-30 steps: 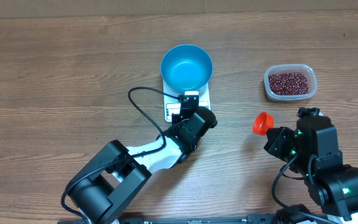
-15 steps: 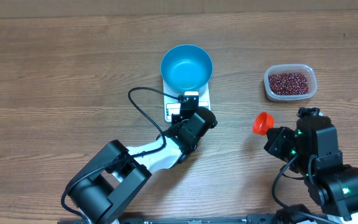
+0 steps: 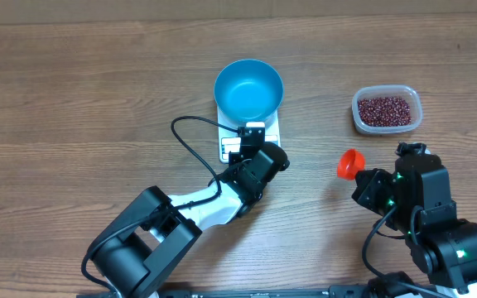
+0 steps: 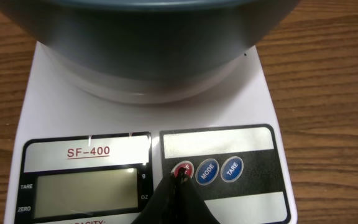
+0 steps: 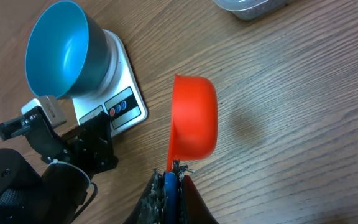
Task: Scoop item into bowl and weigh 150g on scale
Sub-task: 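Press the scale's red power button with the left gripper tip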
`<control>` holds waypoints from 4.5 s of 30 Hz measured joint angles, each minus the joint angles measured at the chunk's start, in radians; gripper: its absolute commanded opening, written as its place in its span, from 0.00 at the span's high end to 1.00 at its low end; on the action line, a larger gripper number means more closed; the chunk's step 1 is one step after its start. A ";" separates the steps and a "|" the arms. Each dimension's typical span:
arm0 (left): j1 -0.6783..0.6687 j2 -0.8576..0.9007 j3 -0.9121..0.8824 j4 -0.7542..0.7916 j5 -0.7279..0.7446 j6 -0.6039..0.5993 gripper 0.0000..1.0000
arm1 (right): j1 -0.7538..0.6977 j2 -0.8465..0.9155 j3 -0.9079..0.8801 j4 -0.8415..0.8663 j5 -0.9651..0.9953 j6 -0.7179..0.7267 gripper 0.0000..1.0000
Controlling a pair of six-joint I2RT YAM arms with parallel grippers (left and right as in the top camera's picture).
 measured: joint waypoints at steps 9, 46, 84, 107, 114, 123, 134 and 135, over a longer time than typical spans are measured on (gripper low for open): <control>0.000 0.000 0.000 -0.002 0.036 0.005 0.96 | 0.000 0.000 0.000 0.000 0.000 0.000 0.96; 0.049 0.000 0.026 -0.061 0.050 0.044 0.96 | 0.000 0.000 0.000 0.004 0.000 0.000 0.96; 0.047 0.041 0.031 0.020 0.077 0.045 0.96 | 0.000 0.000 0.000 0.004 0.000 0.000 0.96; 0.047 0.042 0.032 0.013 0.089 0.045 0.96 | 0.000 0.000 0.000 0.004 0.000 0.000 0.96; 0.047 0.043 0.034 0.007 0.099 0.045 0.96 | 0.000 0.000 0.000 0.003 0.000 0.000 0.96; 0.047 0.043 0.044 -0.017 0.103 0.045 0.96 | 0.000 0.000 0.000 0.004 0.000 0.000 0.96; 0.047 0.043 0.044 -0.018 0.103 0.045 0.96 | 0.000 0.000 0.000 0.003 0.000 0.000 0.96; 0.047 0.043 0.044 -0.018 0.103 0.045 0.96 | 0.000 0.000 0.000 0.004 0.000 0.000 0.96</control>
